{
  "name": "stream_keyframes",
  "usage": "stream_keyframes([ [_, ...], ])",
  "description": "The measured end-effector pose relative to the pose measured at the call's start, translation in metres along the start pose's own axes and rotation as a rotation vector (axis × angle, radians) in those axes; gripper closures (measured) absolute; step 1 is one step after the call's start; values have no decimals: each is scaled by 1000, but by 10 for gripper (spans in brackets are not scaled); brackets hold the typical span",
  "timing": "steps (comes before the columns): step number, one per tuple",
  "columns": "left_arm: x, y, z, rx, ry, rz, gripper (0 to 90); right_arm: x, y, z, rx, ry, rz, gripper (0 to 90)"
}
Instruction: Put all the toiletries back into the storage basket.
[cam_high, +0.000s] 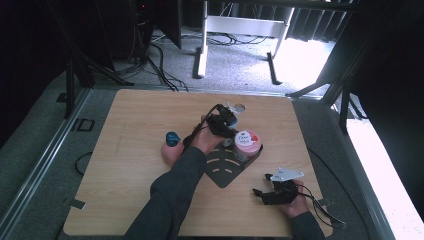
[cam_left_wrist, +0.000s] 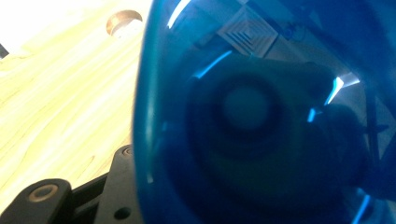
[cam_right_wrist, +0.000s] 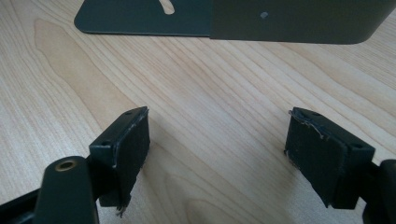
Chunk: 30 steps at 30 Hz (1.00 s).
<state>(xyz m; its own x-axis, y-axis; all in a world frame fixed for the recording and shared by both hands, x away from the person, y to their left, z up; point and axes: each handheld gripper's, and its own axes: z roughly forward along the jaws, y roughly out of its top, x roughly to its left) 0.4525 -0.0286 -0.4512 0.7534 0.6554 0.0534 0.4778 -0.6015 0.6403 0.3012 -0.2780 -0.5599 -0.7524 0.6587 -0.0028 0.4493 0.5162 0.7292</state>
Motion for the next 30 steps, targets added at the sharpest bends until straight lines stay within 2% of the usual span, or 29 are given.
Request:
stream_keyframes([
  [14, 3, -1, 9, -26, -1, -51, 547, 0, 0, 0, 1, 1, 0, 216],
  [30, 4, -1, 16, -27, -9, -74, 546, 0, 0, 0, 0, 2, -2, 216],
])
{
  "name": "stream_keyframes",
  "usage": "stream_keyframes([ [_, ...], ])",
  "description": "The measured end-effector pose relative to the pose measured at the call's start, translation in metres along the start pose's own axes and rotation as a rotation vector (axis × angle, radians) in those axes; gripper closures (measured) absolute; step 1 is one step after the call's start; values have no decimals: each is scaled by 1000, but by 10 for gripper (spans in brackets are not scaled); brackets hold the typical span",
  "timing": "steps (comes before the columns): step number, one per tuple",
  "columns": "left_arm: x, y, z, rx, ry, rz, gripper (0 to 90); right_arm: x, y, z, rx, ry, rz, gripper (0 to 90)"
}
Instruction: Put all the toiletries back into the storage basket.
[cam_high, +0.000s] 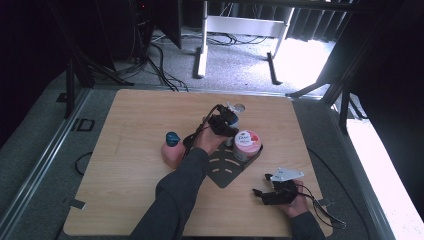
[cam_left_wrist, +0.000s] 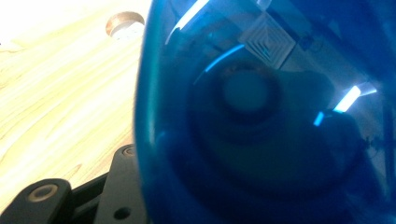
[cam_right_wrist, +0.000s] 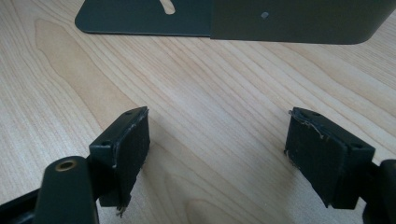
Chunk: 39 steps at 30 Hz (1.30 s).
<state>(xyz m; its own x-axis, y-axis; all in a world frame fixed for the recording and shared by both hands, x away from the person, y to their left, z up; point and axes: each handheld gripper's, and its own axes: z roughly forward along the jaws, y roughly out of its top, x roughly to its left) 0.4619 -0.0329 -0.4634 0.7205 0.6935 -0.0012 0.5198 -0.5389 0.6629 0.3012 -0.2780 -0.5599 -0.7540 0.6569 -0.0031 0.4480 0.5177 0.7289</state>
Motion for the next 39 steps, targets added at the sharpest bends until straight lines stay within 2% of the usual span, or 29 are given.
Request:
stream_keyframes([
  [13, 2, -1, 5, 2, -8, -16, 545, 0, 0, 0, 0, 1, -1, 216],
  [24, 2, 0, 7, 2, -18, -13, 535, 0, 0, 0, 0, 2, -1, 216],
  [31, 4, -2, 8, 6, -47, -36, 479, 0, 0, 0, 0, 2, -2, 216],
  [39, 3, -5, 6, 3, -43, -36, 470, 0, 0, 0, 0, 3, -2, 215],
])
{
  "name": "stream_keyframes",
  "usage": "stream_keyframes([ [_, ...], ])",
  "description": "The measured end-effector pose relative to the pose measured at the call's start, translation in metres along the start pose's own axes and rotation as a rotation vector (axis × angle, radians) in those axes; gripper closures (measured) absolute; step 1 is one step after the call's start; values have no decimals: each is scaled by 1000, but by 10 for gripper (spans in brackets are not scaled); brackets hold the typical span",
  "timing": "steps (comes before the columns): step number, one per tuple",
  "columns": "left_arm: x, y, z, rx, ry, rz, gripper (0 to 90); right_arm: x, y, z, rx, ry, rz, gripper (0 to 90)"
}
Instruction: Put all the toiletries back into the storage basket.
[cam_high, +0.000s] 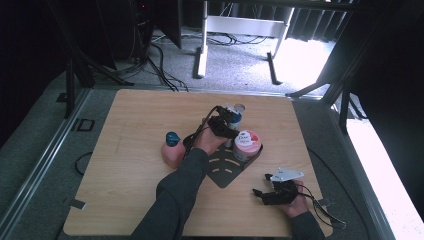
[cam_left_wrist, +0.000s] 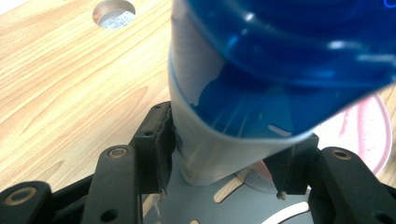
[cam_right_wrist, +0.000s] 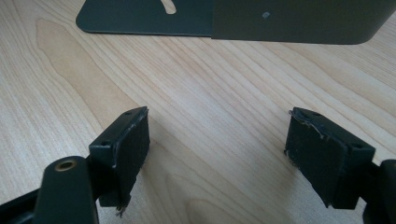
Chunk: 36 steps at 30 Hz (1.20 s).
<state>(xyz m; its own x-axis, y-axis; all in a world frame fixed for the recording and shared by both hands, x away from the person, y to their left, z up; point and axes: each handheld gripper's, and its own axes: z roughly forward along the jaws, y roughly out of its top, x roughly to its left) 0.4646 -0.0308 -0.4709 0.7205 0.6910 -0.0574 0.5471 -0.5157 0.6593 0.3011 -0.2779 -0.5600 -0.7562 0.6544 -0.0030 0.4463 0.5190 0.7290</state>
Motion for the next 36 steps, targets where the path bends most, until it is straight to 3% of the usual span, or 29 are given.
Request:
stream_keyframes([
  [20, 1, -7, -17, 26, 16, 9, 467, 0, 0, 0, 0, 0, -1, 215],
  [36, -6, -21, -48, 18, 4, 45, 472, 0, 0, 0, 0, 0, 0, 215],
])
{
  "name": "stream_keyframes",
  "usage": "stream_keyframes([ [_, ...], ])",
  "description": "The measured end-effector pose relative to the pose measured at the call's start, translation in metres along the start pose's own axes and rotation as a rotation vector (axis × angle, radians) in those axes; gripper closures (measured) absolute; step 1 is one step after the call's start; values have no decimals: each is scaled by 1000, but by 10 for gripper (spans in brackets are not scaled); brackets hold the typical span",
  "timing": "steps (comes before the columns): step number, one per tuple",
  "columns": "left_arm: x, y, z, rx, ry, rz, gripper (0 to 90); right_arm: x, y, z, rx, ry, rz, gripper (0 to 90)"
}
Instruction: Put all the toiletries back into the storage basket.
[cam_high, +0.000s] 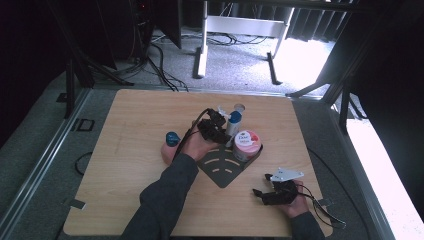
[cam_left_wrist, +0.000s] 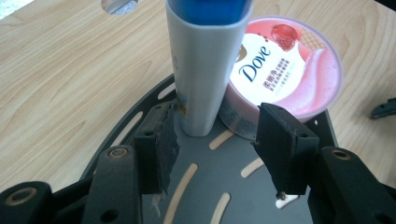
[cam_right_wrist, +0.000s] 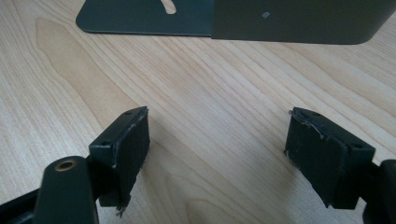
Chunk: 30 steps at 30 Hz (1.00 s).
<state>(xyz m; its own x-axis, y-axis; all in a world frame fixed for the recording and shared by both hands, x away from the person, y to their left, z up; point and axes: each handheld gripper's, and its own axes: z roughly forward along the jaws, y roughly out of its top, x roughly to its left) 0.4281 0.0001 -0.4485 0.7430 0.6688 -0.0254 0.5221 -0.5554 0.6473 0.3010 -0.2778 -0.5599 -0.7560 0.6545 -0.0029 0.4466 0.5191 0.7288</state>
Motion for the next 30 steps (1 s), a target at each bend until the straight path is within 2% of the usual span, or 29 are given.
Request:
stream_keyframes([
  [7, -2, -4, -13, 3, 9, 23, 472, 0, 0, 0, 0, -1, 0, 215],
  [9, -3, -6, -21, 7, 22, 50, 472, 0, 0, 0, 0, -1, -2, 215],
  [17, 1, -13, -44, -39, 53, 62, 462, 0, 0, 0, 0, -1, -1, 215],
  [21, 4, -16, -54, -60, 64, 54, 445, 0, 0, 0, 0, -1, -1, 215],
  [23, 5, -17, -60, -73, 57, 51, 443, 0, 0, 0, 0, -1, -1, 215],
  [27, 5, -20, -68, -73, 57, 60, 418, 0, 0, 0, 0, -1, -1, 215],
  [30, 7, -23, -77, -84, 78, 69, 395, 0, 0, 0, 0, -1, 0, 215],
])
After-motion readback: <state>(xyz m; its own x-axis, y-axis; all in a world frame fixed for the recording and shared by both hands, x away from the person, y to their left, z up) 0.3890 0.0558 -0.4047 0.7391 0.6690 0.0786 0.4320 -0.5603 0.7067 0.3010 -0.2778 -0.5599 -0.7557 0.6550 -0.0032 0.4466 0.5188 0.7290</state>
